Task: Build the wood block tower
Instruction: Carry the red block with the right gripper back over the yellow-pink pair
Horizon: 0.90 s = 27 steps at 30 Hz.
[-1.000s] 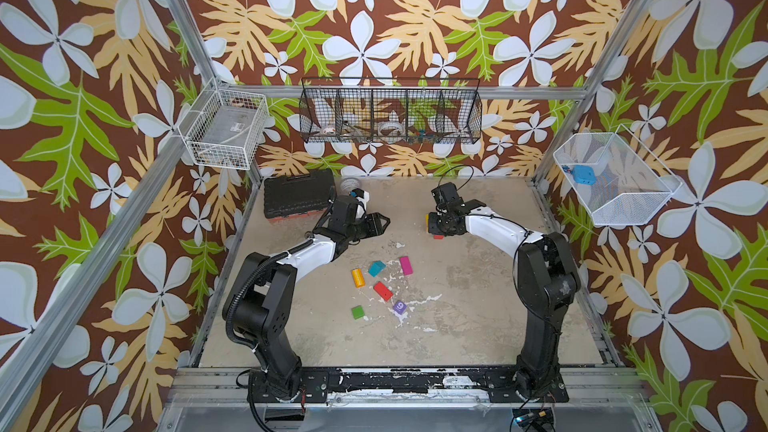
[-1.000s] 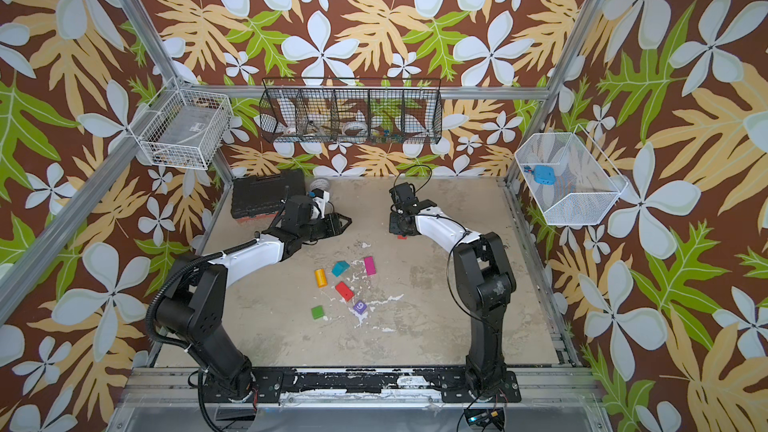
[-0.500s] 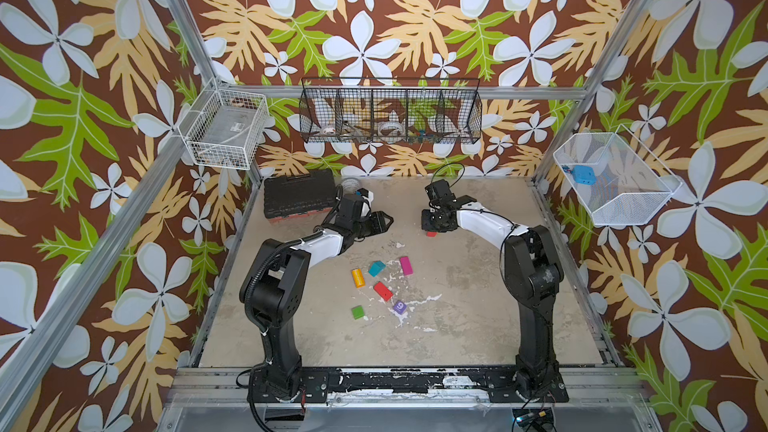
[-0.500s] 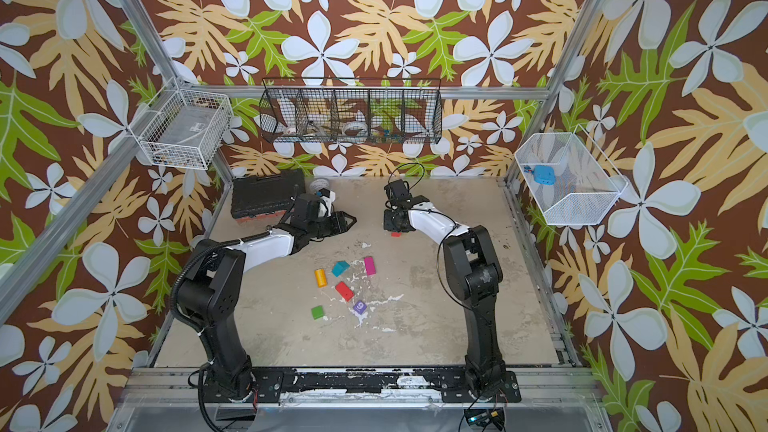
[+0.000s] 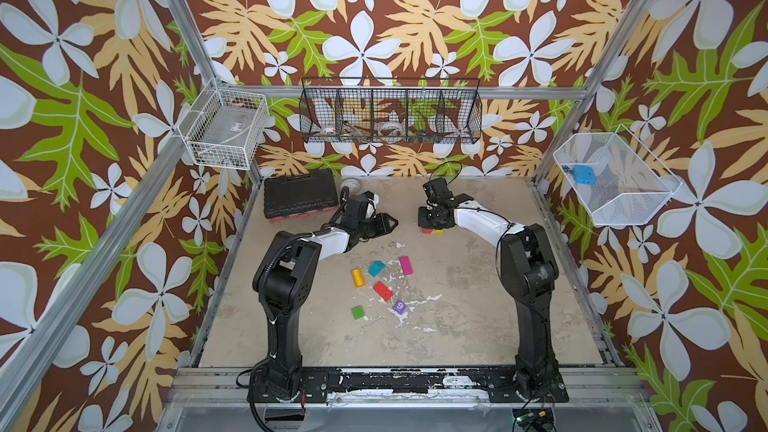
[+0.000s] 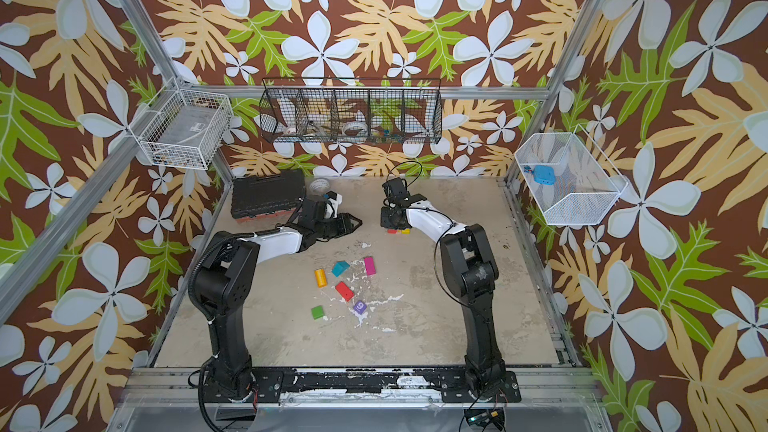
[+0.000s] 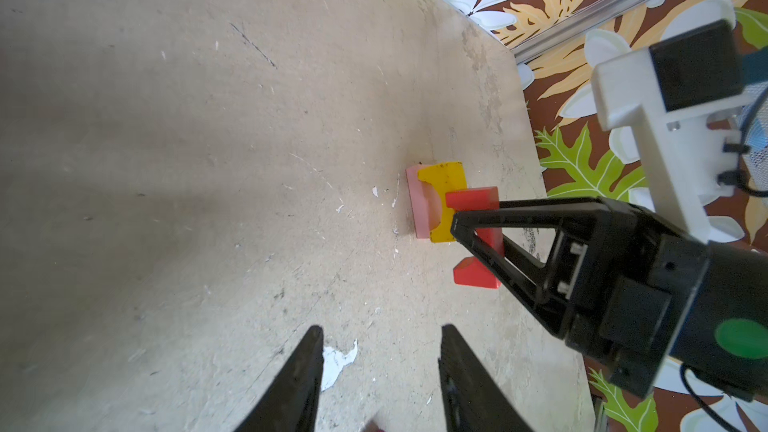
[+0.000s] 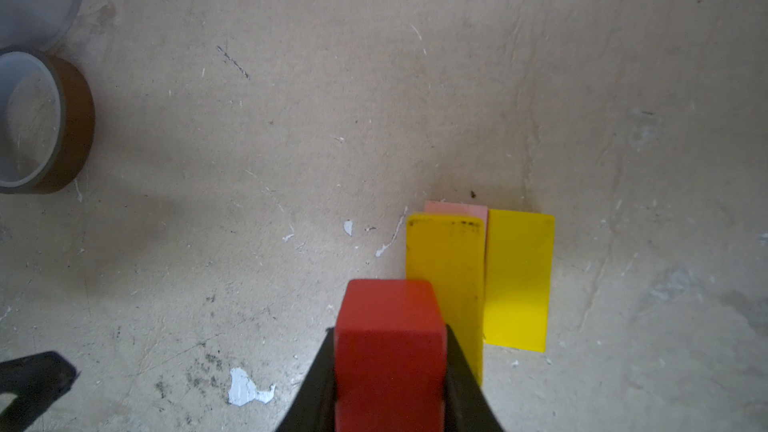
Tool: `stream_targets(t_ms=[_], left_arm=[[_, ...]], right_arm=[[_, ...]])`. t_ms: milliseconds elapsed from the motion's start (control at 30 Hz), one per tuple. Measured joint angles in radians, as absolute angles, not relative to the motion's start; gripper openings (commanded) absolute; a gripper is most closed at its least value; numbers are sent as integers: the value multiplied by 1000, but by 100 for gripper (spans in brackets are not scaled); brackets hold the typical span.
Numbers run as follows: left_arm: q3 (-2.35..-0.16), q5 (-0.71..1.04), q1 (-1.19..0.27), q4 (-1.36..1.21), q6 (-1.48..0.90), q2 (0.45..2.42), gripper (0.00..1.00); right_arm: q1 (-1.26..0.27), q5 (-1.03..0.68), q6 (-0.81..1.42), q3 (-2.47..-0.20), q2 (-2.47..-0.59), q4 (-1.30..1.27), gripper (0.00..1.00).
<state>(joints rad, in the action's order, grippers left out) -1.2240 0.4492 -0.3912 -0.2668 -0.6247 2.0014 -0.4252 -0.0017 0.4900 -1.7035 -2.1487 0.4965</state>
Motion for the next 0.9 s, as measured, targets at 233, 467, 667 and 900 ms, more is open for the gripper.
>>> stream_targets(t_ms=[233,467,667,900], left_arm=[[-1251,466,-402,-277,-628,2037,46],[-1287,476,-415,-286,-635,2071,46],[-1338,476,-425,-281,-635,2109,46],[-1430,476,-447,-247,-634,2172,40]], right_arm=[[-413,1,489,-1679,-2110,517,8],[-410,10,477,-1660,-2018,521,10],[-329,7,468,-1588,-1997,506,9],[-279,-13,451,-1599,-2075,501,9]])
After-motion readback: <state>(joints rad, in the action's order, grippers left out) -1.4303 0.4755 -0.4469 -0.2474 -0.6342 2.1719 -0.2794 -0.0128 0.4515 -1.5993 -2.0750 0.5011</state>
